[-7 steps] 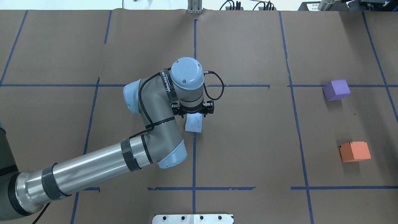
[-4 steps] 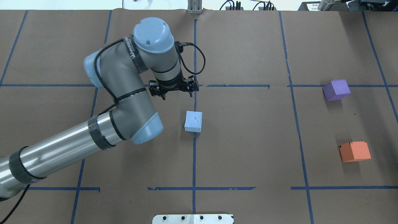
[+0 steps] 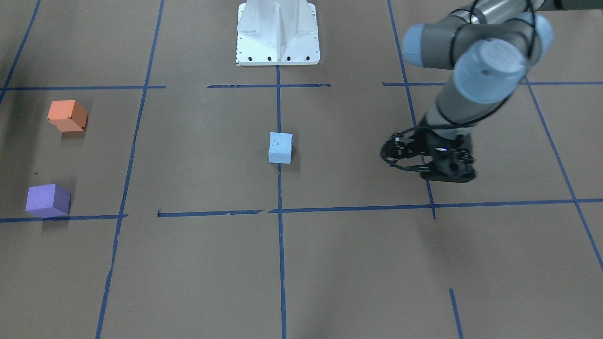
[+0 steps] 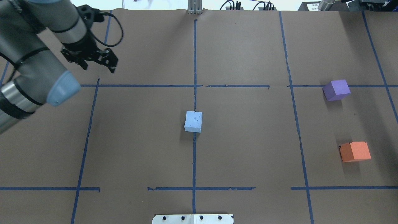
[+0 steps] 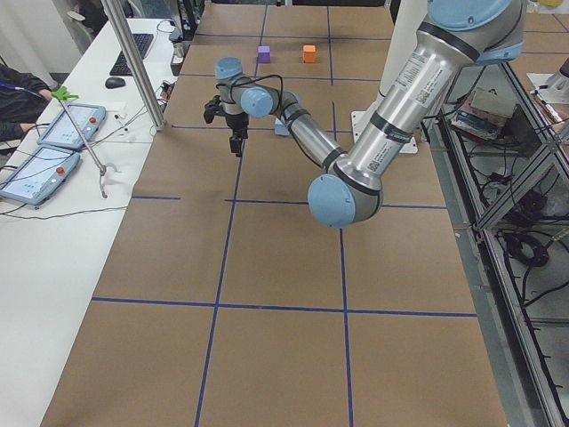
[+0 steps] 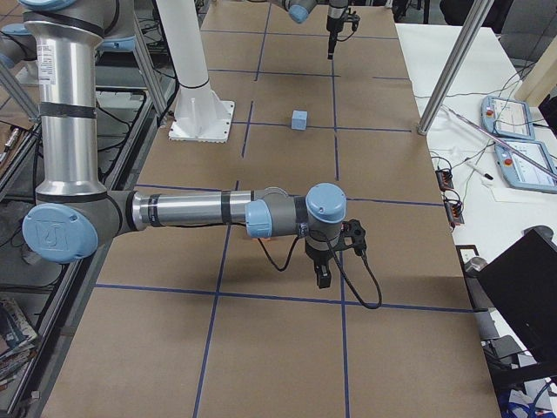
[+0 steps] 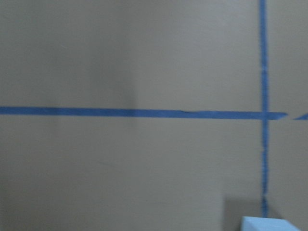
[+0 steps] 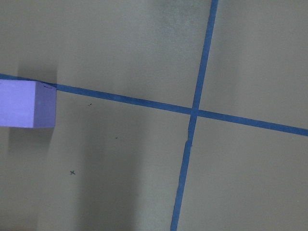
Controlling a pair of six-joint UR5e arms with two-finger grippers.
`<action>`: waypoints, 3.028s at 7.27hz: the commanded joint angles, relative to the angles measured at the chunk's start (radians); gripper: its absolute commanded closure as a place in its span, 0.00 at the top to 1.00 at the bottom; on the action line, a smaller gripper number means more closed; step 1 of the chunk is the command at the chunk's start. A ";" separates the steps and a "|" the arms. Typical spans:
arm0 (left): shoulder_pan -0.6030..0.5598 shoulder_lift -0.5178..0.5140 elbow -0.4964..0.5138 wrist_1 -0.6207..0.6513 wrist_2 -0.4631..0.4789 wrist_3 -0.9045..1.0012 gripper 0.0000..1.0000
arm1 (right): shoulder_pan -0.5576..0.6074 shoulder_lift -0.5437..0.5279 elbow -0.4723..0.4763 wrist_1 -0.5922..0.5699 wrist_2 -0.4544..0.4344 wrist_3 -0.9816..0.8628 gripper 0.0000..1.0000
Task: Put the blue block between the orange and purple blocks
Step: 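Open the left gripper, release the cube, and withdraw the left arm, then move the right gripper over to the light blue cube at center, then close the right gripper on the light blue cube and lift it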
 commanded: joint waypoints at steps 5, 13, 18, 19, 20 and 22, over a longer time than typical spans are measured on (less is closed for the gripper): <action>-0.553 0.472 0.032 0.061 -0.112 0.723 1.00 | -0.301 0.233 0.152 -0.013 0.009 0.560 1.00; -0.578 0.565 0.006 -0.050 -0.208 0.668 1.00 | -0.884 0.779 0.025 -0.149 -0.356 1.235 1.00; -0.578 0.566 0.005 -0.051 -0.208 0.674 1.00 | -1.000 0.951 -0.265 -0.106 -0.477 1.355 1.00; -0.578 0.566 0.005 -0.051 -0.208 0.674 1.00 | -1.004 0.951 -0.278 -0.106 -0.478 1.352 1.00; -0.578 0.566 0.005 -0.051 -0.208 0.674 1.00 | -1.010 0.944 -0.284 -0.106 -0.478 1.346 1.00; -0.578 0.566 0.005 -0.051 -0.208 0.674 1.00 | -1.039 0.944 -0.344 -0.105 -0.502 1.340 1.00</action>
